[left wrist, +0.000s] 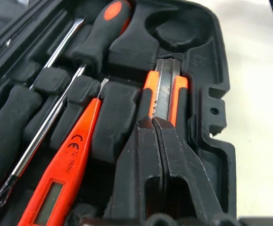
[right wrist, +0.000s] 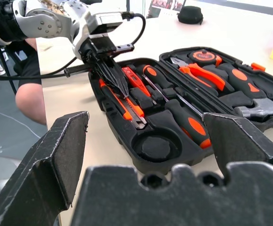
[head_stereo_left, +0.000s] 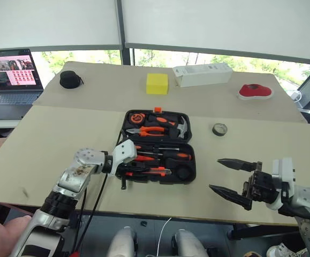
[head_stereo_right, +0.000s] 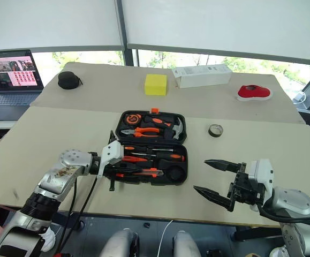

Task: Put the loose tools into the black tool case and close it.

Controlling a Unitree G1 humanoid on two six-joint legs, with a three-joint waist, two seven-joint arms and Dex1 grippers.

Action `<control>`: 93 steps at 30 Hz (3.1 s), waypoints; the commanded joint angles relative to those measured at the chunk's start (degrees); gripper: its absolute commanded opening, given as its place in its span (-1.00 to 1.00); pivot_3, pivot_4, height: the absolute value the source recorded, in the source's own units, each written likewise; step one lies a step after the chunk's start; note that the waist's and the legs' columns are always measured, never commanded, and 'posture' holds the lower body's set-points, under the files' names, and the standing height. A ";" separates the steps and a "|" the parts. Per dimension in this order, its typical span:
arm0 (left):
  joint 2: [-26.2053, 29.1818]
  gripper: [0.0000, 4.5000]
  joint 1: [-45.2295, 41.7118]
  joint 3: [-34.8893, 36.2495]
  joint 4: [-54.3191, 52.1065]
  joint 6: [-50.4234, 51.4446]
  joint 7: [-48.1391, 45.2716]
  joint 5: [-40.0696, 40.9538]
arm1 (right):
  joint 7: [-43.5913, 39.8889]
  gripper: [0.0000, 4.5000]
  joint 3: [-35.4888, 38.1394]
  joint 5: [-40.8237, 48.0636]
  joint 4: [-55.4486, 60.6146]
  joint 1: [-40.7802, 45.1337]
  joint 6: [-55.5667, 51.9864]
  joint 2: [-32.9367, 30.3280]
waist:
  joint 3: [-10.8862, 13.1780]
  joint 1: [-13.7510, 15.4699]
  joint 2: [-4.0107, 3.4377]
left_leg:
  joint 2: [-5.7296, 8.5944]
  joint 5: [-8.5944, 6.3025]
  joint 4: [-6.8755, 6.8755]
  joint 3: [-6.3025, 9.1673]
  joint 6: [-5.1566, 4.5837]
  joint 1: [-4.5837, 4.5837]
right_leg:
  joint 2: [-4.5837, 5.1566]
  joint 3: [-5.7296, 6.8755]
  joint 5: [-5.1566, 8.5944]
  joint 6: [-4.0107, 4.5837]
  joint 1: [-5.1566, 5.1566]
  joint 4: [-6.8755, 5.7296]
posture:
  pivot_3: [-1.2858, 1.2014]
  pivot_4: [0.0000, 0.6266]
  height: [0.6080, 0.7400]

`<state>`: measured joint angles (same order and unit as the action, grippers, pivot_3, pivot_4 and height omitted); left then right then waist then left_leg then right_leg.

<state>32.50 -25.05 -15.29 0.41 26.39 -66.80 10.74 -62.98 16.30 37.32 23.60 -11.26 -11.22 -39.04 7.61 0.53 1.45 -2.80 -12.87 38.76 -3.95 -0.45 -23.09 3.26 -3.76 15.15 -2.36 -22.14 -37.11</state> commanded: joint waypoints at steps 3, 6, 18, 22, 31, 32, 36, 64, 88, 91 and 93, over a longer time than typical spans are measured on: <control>1.33 -0.96 3.14 -3.00 1.73 -0.55 1.27 -2.95 | 0.53 1.00 0.48 1.16 1.70 1.14 0.46 0.16 | -0.08 0.00 -0.12 | -0.01 0.00 -0.01 -0.01 0.00 0.03 | 0.00 -0.03 0.03 0.04 0.00 0.00 | 0.03 -0.52 1.00; -0.67 -0.96 3.70 2.37 2.19 -9.42 1.68 0.52 | 0.78 1.00 1.37 0.59 1.21 0.95 1.54 0.42 | -0.07 0.01 -0.11 | -0.01 0.00 -0.02 0.00 0.00 -0.01 | 0.01 -0.07 -0.01 0.13 -0.05 0.00 | 0.03 -0.52 1.00; -0.10 0.88 12.68 25.41 -4.67 -15.20 -1.38 22.55 | 4.27 1.00 13.42 -3.87 -15.88 -3.64 13.55 5.47 | 0.14 -0.02 0.10 | -0.02 -0.07 -0.12 0.05 -0.09 -0.27 | 0.07 -0.05 -0.01 0.11 -0.24 0.12 | 0.03 -0.52 1.00; 2.50 0.97 18.50 31.94 -5.54 -13.32 -2.83 27.50 | 5.63 1.00 14.83 -6.31 -20.28 -5.32 17.79 6.94 | 0.17 -0.64 0.06 | -0.04 -0.07 -0.24 0.06 -0.09 -0.19 | 0.08 -0.06 0.02 0.15 -0.26 0.12 | 0.03 -0.52 1.00; 5.43 0.97 18.02 34.20 -8.51 -8.81 -1.70 31.92 | 14.55 1.00 8.98 -12.28 -19.41 7.15 4.74 -2.78 | 0.27 -1.38 -0.09 | -0.04 -0.06 -0.33 0.07 -0.08 -0.07 | 0.17 -0.19 0.07 0.24 -0.27 0.12 | 0.03 -0.52 1.00; 4.91 0.97 17.29 33.68 -8.86 -8.82 -0.97 31.78 | 15.13 1.00 5.44 -14.71 -20.51 11.56 -0.25 -6.03 | 0.27 -1.36 -0.08 | -0.02 -0.07 -0.33 0.06 -0.09 -0.07 | 0.15 -0.19 0.06 0.22 -0.27 0.12 | 0.03 -0.52 1.00; 2.96 0.97 15.25 31.66 -9.12 -9.26 1.61 30.39 | 9.94 1.00 -8.30 -22.00 -31.60 32.00 -7.56 -11.97 | 0.40 -1.86 -0.12 | -0.01 -0.05 -0.39 -0.06 -0.10 -0.21 | 0.14 -0.29 -0.03 0.24 -0.54 0.13 | 0.03 -0.52 1.00; 6.01 1.00 19.30 26.36 -13.89 -12.76 -3.38 25.90 | -7.79 -0.98 -27.58 -43.12 -86.85 77.24 14.41 0.67 | 0.54 -1.82 0.04 | 0.02 0.06 -0.77 -0.49 0.08 -1.45 | 0.10 -0.19 -0.09 0.27 -2.01 -0.02 | 0.03 -0.52 1.00; 7.52 1.00 21.94 21.52 -11.10 -22.37 -11.40 21.74 | -8.63 -0.98 -38.38 -19.36 0.22 47.06 -45.18 -9.27 | 0.59 -1.22 0.06 | -0.03 0.04 -0.20 -0.36 0.04 -1.54 | 0.07 -0.13 -0.10 0.29 -2.04 -0.43 | 0.03 -0.52 1.00; 7.17 1.00 21.56 20.77 -10.85 -22.33 -11.47 21.60 | -7.56 -0.98 -40.62 -21.17 -1.46 46.61 -43.53 -10.19 | 0.59 -1.23 0.11 | -0.05 0.03 -0.13 -0.33 0.03 -1.54 | 0.05 -0.13 -0.09 0.28 -2.02 -0.46 | 0.03 -0.52 1.00; 6.88 1.00 21.28 20.43 -10.53 -22.40 -11.40 21.40 | -7.29 -0.98 -40.97 -21.47 -2.20 46.72 -43.44 -10.54 | 0.59 -1.20 0.11 | -0.05 0.03 -0.11 -0.32 0.03 -1.54 | 0.04 -0.13 -0.09 0.28 -2.02 -0.49 | 0.03 -0.52 1.00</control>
<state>39.69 -2.87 5.02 -10.06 5.03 -78.20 31.65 -70.40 -24.10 16.47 21.57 35.24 -55.21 -48.47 8.20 -0.68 1.56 -2.85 -12.84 38.66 -4.27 -0.42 -24.62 3.30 -3.89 15.06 -2.08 -24.16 -37.60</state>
